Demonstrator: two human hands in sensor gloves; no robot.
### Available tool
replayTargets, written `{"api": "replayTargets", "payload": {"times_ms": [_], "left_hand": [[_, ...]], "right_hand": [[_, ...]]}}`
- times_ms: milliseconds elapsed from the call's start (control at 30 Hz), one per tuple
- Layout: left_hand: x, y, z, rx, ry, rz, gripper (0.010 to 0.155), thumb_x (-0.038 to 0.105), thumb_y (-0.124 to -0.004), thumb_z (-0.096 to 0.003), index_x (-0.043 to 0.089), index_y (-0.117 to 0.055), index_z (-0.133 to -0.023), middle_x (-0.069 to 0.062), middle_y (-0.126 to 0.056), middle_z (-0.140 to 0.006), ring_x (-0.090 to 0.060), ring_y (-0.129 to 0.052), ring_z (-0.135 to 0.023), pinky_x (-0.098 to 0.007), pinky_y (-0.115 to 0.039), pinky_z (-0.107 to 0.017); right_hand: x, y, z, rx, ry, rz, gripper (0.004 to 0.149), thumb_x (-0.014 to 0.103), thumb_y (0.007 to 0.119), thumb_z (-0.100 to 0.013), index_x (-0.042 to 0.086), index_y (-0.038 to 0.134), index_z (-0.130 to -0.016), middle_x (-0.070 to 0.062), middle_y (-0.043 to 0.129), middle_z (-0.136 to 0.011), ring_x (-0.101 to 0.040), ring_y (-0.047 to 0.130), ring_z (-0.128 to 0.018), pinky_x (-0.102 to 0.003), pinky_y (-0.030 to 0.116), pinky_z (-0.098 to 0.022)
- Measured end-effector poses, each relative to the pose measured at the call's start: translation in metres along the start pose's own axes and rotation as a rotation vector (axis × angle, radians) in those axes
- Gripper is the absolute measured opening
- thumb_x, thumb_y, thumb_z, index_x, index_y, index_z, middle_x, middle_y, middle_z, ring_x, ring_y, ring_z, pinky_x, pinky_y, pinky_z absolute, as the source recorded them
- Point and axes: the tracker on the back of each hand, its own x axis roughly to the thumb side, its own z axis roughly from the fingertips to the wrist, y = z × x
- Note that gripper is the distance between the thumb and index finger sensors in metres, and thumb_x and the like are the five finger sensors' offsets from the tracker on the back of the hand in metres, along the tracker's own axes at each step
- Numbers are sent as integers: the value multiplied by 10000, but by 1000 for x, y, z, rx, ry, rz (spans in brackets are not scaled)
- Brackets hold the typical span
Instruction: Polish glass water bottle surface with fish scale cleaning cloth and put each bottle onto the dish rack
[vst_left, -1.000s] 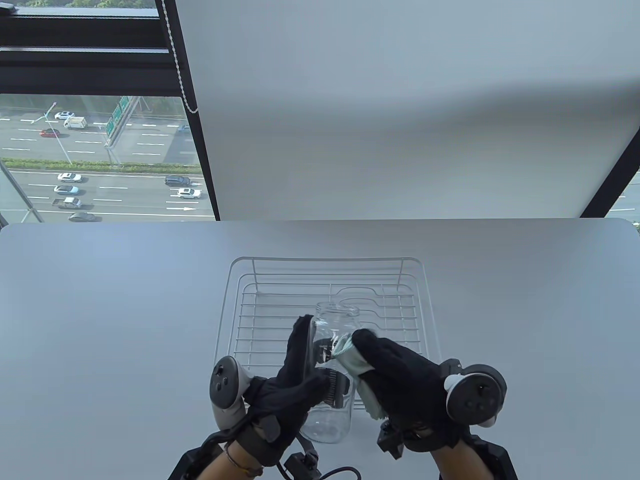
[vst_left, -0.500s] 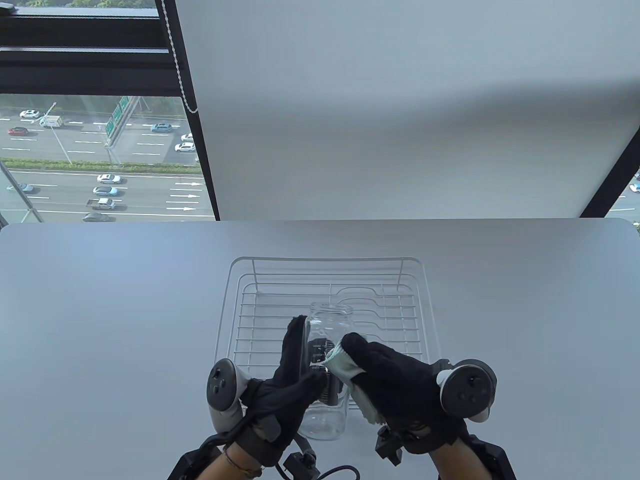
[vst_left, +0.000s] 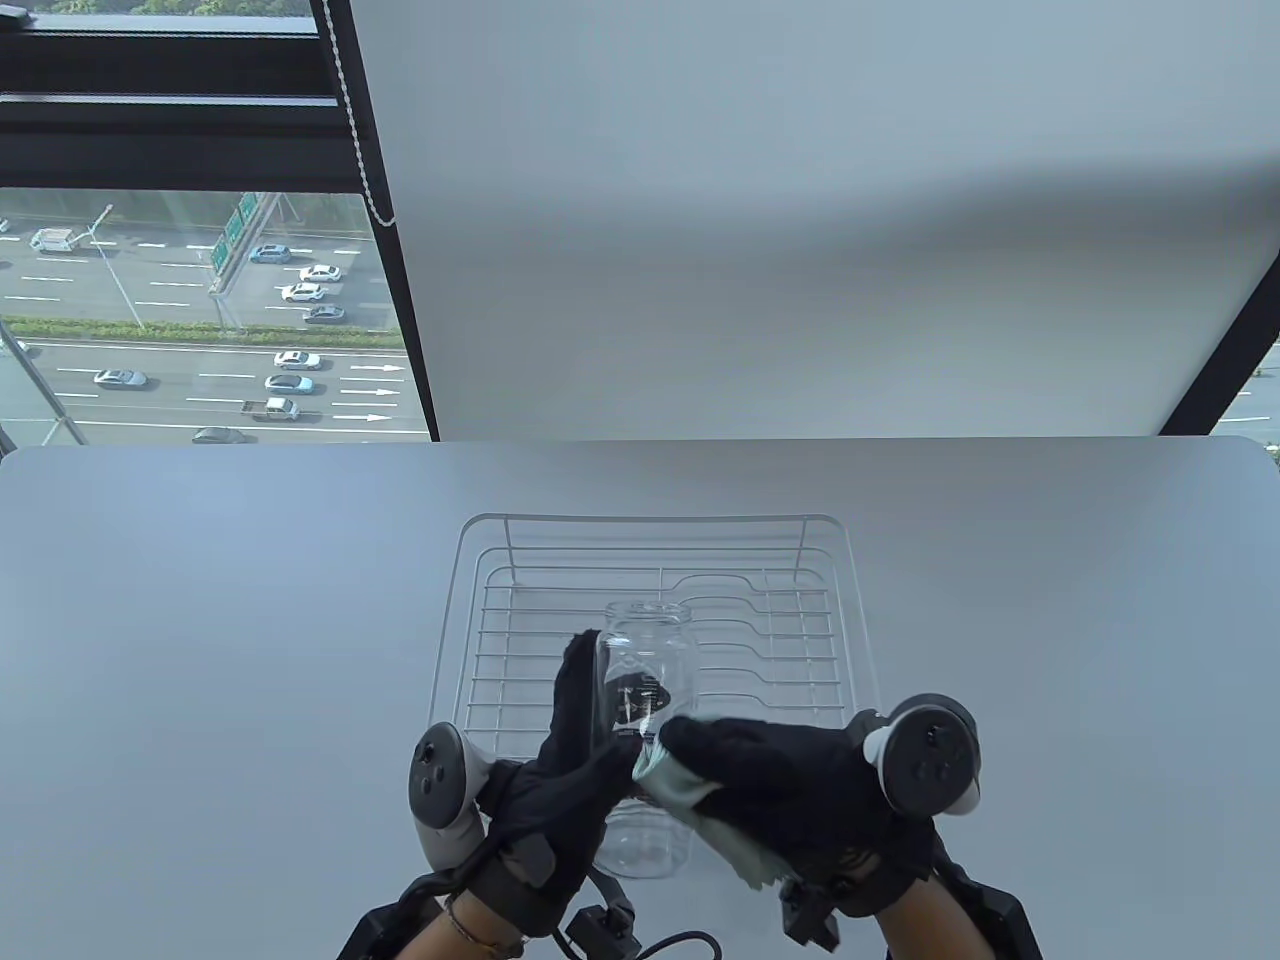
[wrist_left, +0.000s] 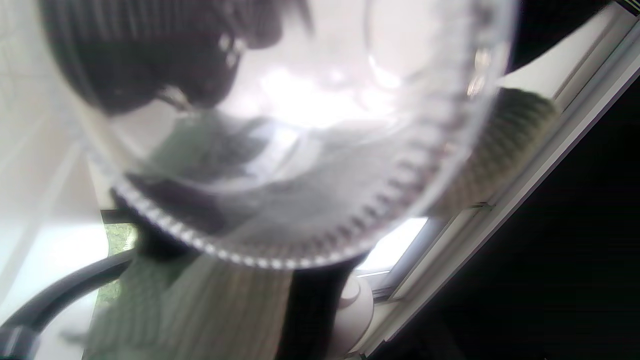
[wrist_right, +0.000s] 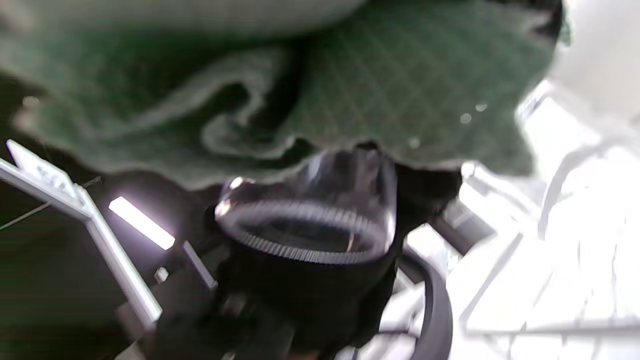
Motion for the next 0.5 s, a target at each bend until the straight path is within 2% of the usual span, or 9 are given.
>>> {"api": "replayTargets", "payload": {"times_ms": [33, 133, 167, 233, 267, 333, 433, 467, 500], "left_hand": [[0, 1, 0, -1, 3, -4, 924, 652, -728, -548, 282, -98, -1114, -238, -408, -1091, -522, -848, -734, -611, -806, -503], [0, -3, 1, -26, 14, -11, 927, 651, -730, -548, 286, -92, -1113, -241, -404, -1090, -522, -844, -737, -610, -805, -506], [2, -4, 1, -42, 14, -36, 926, 653, -726, -549, 289, -86, -1111, -240, -401, -1092, -519, -845, -740, -607, -806, -510], [1, -9, 0, -68, 7, -56, 928, 651, -734, -547, 287, -96, -1114, -243, -409, -1092, -524, -849, -736, -610, -809, -506], [1, -11, 0, -83, 15, -61, 928, 653, -731, -547, 289, -91, -1112, -240, -407, -1092, -522, -848, -740, -608, -810, -509], [-1, -11, -1, -56, 2, -33, 928, 653, -733, -547, 286, -94, -1112, -238, -407, -1092, -522, -850, -737, -610, -810, -505], [2, -6, -4, -17, -18, -19, 926, 652, -723, -549, 285, -83, -1108, -238, -395, -1092, -522, -841, -742, -612, -802, -511], [2, -5, -4, -20, -15, -32, 926, 652, -729, -547, 286, -94, -1112, -237, -405, -1092, -523, -844, -739, -615, -802, -508], [0, -5, -3, -38, 1, -51, 926, 661, -723, -549, 284, -96, -1116, -236, -413, -1092, -514, -853, -738, -604, -813, -507]], "right_hand": [[0, 0, -1, 35, 11, -13, 510, 406, 830, -536, 521, 611, -982, -150, 877, -688, -225, 979, -469, -490, 825, -441], [-3, -6, 1, -88, -19, -3, 504, 406, 830, -527, 519, 642, -981, -145, 898, -669, -221, 986, -456, -488, 830, -434], [-4, -9, 4, -187, -16, -9, 508, 397, 817, -541, 518, 620, -994, -150, 882, -704, -238, 972, -492, -503, 811, -460], [-5, -12, 13, -474, 10, 60, 514, 414, 779, -557, 541, 569, -1008, -119, 863, -774, -230, 959, -550, -492, 804, -496], [-5, -11, 14, -539, 21, 77, 511, 436, 766, -551, 548, 565, -1006, -92, 876, -760, -196, 967, -529, -465, 821, -481], [-4, -12, 11, -437, -15, 53, 487, 434, 785, -537, 557, 612, -976, -93, 882, -716, -166, 961, -463, -432, 835, -431], [-8, -5, 1, 11, -26, -82, 484, 395, 839, -528, 523, 657, -957, -148, 870, -675, -205, 959, -432, -465, 825, -409], [-8, -4, 1, 49, -8, -106, 486, 390, 836, -534, 524, 648, -962, -155, 864, -680, -213, 958, -441, -472, 821, -417], [-8, -5, 1, 11, -19, -100, 481, 381, 844, -528, 510, 671, -958, -164, 882, -663, -221, 968, -425, -478, 826, -405]]}}
